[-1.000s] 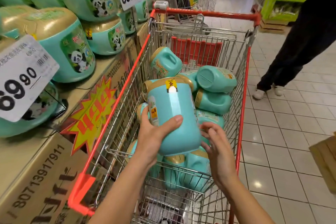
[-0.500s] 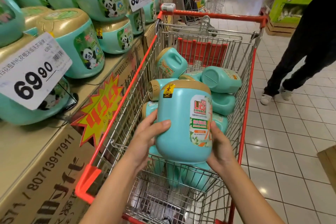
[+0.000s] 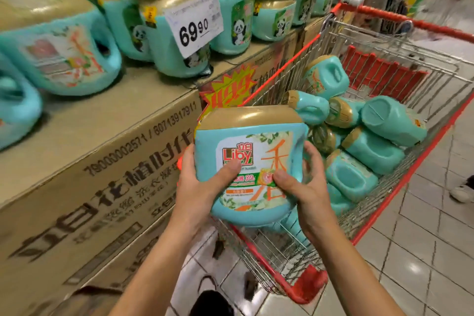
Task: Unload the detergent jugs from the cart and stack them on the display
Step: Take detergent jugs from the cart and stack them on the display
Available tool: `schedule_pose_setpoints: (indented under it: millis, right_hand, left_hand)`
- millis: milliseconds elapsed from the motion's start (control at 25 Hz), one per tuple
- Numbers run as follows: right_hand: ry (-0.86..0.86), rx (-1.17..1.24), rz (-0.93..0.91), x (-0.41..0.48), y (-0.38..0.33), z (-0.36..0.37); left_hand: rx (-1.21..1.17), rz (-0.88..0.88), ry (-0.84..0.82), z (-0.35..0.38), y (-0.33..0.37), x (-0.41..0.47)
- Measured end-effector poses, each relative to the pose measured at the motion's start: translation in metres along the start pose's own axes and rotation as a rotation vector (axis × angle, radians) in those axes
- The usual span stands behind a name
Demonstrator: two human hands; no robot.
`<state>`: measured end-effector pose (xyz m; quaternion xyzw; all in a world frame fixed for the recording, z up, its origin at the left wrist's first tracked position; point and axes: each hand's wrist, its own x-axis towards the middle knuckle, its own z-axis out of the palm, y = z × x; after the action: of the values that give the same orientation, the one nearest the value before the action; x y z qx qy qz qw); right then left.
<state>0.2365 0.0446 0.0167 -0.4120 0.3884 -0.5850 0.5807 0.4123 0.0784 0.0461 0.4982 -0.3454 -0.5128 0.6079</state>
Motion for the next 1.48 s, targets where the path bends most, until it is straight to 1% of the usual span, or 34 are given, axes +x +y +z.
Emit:
schedule_pose_setpoints:
  millis: [200,360,520,640,760,840,960,1040,1200,1320,1480]
  right_hand:
    - [-0.241,-0.028,-0.003,-0.022,0.009,0.08]
    - [-0.484,0.008,-0.001,-0.049,0.017,0.158]
    - [-0.632,0.012,-0.003,-0.091,0.028,0.238]
    - [-0.672,0.028,-0.016,-0.13,0.04,0.293]
    - [-0.722,0.058,-0.04,-0.168,0.055,0.345]
    - [-0.744,0.044,-0.077,-0.189,0.064,0.379]
    - [-0.799,-0.028,-0.117,-0.213,0.075,0.427]
    - [-0.845,-0.08,-0.118,-0.218,0.081,0.454]
    - [-0.862,-0.258,-0.209,-0.218,0.095,0.495]
    - [-0.854,-0.302,-0.169,-0.225,0.112,0.514]
    - [-0.825,-0.367,-0.217,-0.226,0.128,0.53]
  left_hand:
    - [-0.016,0.157,0.222,-0.072,0.028,-0.05]
    - [-0.081,0.303,0.45,-0.132,0.049,-0.095]
    - [-0.051,0.396,0.611,-0.199,0.081,-0.143]
    - [0.019,0.436,0.689,-0.254,0.103,-0.181]
    - [0.16,0.445,0.663,-0.311,0.124,-0.218]
    - [0.29,0.413,0.622,-0.348,0.14,-0.236]
    - [0.455,0.381,0.677,-0.402,0.164,-0.252]
    - [0.458,0.384,0.742,-0.435,0.174,-0.253]
    - [0.423,0.407,0.826,-0.487,0.173,-0.252]
    - [0.444,0.404,0.842,-0.516,0.168,-0.251]
    - [0.434,0.366,0.853,-0.538,0.161,-0.244]
